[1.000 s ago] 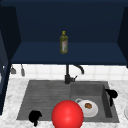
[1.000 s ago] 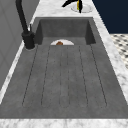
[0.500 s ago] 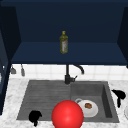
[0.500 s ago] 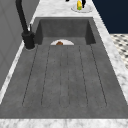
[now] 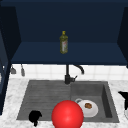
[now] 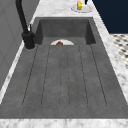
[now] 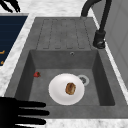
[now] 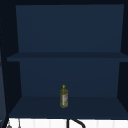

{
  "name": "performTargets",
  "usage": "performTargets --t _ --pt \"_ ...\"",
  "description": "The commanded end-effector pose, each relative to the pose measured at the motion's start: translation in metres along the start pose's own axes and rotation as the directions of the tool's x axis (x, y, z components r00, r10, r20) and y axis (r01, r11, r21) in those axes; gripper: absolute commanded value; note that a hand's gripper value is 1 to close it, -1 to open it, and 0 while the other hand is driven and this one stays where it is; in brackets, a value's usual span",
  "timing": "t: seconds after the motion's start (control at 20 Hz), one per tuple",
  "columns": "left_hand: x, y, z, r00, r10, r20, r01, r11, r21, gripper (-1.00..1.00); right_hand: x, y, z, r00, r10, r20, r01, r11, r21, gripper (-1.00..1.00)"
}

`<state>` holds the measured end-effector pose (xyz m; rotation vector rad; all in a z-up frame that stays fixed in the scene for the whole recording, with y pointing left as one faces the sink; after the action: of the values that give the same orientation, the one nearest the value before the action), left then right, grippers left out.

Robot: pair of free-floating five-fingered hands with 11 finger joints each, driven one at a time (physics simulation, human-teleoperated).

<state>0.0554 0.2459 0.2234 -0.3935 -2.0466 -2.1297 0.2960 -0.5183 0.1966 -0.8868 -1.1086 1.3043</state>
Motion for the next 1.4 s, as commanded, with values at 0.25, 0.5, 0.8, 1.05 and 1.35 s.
performTargets --t 0.25,0.5,0.8,1.05,1.35 --pt "0.000 0.000 0.000 1.0000 0.000 0.000 0.000 1.0000 0.000 0.00 -0.043 -0.009 0.023 1.000 0.027 0.005 -0.027 0.999 0.046 -1.00" --pt "0.000 0.000 0.000 1.0000 0.000 0.000 0.000 1.0000 0.000 0.00 -0.075 -0.004 0.028 1.000 -0.015 -0.003 0.015 0.996 0.085 -1.00" --pt "0.000 0.000 0.000 1.0000 0.000 0.000 0.000 1.0000 0.000 0.00 -0.100 0.008 0.033 0.999 -0.018 -0.034 0.021 0.997 0.080 -1.00" --pt "0.000 0.000 0.000 1.0000 0.000 0.000 0.000 1.0000 0.000 0.00 -0.113 0.019 0.031 0.999 -0.002 -0.049 0.006 0.997 0.079 -1.00" --pt "0.000 0.000 0.000 1.0000 0.000 0.000 0.000 1.0000 0.000 0.00 -0.133 0.031 0.030 0.999 -0.008 -0.040 0.010 0.999 0.041 -1.00"
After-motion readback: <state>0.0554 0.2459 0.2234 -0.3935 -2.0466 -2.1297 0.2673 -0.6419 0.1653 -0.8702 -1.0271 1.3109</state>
